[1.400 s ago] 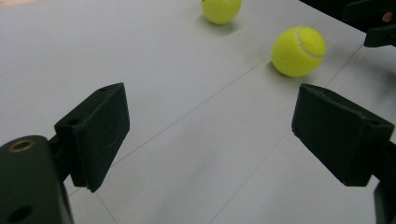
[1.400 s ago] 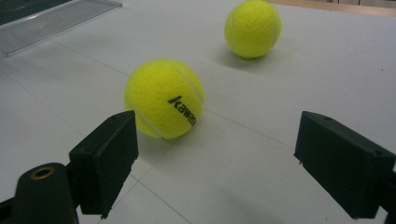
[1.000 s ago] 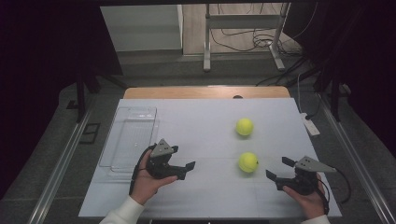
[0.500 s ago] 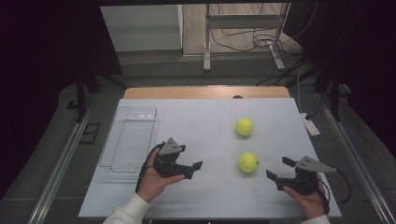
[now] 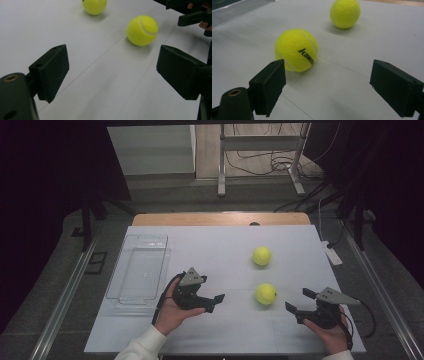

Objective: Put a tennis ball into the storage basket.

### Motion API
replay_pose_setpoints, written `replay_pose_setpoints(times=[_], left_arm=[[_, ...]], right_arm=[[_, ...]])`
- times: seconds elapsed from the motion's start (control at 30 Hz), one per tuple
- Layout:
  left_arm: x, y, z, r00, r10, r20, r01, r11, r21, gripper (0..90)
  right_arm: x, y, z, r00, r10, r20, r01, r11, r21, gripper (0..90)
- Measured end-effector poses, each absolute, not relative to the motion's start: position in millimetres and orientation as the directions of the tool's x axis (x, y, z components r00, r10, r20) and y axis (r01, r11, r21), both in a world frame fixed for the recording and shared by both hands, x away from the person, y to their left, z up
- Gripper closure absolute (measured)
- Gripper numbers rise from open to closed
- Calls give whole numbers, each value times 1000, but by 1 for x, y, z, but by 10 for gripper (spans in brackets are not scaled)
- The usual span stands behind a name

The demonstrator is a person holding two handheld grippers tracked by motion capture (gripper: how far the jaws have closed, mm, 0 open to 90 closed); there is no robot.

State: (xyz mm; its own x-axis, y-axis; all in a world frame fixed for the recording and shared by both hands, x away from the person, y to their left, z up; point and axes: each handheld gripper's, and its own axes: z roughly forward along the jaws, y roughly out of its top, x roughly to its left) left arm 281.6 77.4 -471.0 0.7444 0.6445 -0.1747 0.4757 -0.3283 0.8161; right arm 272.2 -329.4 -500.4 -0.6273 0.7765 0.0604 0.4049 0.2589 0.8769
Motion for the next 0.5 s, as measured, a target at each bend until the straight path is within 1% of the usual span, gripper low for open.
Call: replay_pose_setpoints(times=[0.27,0.5], left_arm=[[286,71,-475,746,640,-185,487,-334,807,120],[286,61,-473,759,626,-178,472,-340,813,122]], right_arm=[[273,-330,-501,-624,779,58,407,261,875,139],[275,-330,-503,-623,780,58,411,263,873,139]])
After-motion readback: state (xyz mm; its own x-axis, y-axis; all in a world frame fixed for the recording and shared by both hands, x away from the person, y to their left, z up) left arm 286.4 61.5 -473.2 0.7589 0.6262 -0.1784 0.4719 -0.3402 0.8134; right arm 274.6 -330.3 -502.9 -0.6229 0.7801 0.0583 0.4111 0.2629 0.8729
